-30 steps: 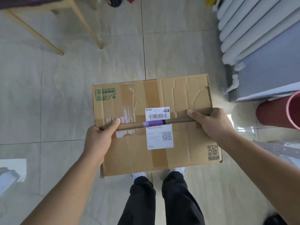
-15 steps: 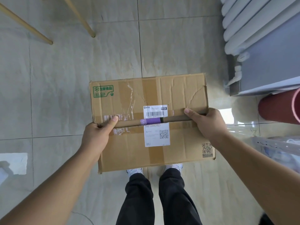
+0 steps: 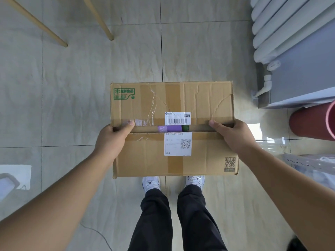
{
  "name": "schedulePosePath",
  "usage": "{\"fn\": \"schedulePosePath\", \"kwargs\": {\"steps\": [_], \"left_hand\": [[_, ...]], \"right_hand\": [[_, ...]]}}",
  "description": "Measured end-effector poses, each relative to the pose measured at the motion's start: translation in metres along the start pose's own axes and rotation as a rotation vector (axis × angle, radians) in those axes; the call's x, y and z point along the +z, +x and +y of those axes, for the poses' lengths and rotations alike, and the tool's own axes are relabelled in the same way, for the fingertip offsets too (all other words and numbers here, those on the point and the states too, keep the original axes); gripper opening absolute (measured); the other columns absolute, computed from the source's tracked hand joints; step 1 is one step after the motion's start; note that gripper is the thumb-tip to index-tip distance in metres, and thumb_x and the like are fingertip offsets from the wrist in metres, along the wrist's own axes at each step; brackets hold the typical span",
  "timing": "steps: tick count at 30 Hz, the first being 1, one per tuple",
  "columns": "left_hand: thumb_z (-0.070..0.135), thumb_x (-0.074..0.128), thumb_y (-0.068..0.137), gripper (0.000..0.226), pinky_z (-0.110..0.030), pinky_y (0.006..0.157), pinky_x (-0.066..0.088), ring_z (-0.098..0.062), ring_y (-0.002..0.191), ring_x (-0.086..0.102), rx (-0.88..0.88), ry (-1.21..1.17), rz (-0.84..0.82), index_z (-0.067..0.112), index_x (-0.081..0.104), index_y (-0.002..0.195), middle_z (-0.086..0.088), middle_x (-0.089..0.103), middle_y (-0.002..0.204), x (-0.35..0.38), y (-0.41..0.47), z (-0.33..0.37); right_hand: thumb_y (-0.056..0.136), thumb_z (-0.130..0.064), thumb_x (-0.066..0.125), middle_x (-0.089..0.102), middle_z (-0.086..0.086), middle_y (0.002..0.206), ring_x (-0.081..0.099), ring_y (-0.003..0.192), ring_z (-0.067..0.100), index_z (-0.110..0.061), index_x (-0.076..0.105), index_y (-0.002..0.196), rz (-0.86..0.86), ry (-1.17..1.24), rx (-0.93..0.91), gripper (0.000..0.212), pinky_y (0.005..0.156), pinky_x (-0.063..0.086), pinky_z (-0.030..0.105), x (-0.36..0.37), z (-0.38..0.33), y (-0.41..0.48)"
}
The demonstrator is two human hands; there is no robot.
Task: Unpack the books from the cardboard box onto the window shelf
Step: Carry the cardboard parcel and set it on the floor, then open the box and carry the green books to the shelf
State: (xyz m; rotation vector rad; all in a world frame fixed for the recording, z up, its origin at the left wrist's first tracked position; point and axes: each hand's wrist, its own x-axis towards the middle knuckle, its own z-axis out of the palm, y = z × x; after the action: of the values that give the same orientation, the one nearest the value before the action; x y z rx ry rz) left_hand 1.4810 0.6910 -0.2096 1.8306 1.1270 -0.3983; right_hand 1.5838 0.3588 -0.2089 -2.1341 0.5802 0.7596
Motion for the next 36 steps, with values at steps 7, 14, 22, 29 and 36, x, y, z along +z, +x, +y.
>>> {"fn": "schedulePosePath", "kwargs": {"steps": [7,14,22,29,36], "left_hand": [[0.052,0.074,0.088,0.030,-0.031,0.072,0.045,-0.012,0.088,0.065,-0.021,0.062,-0.048,0.023,0.072,0.094,0.015,0.068,0.087,-0.019,-0.024,0.013],[0.052,0.073,0.087,0.019,-0.043,0.079,0.051,-0.026,0.108,0.068,0.089,0.063,-0.076,0.034,0.069,0.083,0.001,0.073,0.099,-0.040,-0.089,0.012],[0.038,0.085,0.086,0.055,-0.014,0.078,0.052,0.008,0.103,0.071,0.051,0.014,-0.268,0.025,0.068,0.137,0.020,0.078,0.115,-0.052,-0.133,0.004],[0.031,0.086,0.085,0.075,-0.020,0.101,0.045,-0.006,0.124,0.063,0.166,0.173,-0.487,0.018,0.053,0.151,0.002,0.062,0.150,0.011,-0.136,0.015],[0.015,0.084,0.087,0.077,-0.030,0.106,0.046,-0.020,0.137,0.057,0.071,0.053,-0.543,0.011,0.047,0.155,-0.006,0.051,0.159,0.063,-0.129,0.008]], "right_hand": [[0.090,-0.039,0.075,0.073,-0.007,0.092,0.063,0.075,0.009,-0.018,0.072,0.111,0.026,-0.020,-0.040,0.030,0.057,0.040,0.024,-0.018,-0.006,-0.033],[0.087,-0.032,0.077,0.071,-0.008,0.122,0.069,0.110,0.012,-0.019,0.068,0.132,0.019,0.019,-0.072,0.048,0.070,0.049,0.025,-0.037,0.000,-0.090],[0.088,-0.048,0.076,0.078,-0.005,0.101,0.077,0.090,0.017,-0.027,0.069,0.119,-0.292,-0.160,0.020,0.038,0.079,0.061,0.041,-0.047,0.021,-0.123],[0.093,-0.043,0.068,0.079,-0.005,0.095,0.080,0.079,0.010,-0.023,0.072,0.110,-0.502,-0.181,0.052,0.027,0.074,0.061,0.039,0.003,0.026,-0.119],[0.084,-0.038,0.063,0.077,-0.005,0.062,0.070,0.049,0.015,-0.053,0.045,0.130,-0.468,-0.058,0.068,0.052,0.042,0.043,0.021,0.047,-0.011,-0.079]]}}
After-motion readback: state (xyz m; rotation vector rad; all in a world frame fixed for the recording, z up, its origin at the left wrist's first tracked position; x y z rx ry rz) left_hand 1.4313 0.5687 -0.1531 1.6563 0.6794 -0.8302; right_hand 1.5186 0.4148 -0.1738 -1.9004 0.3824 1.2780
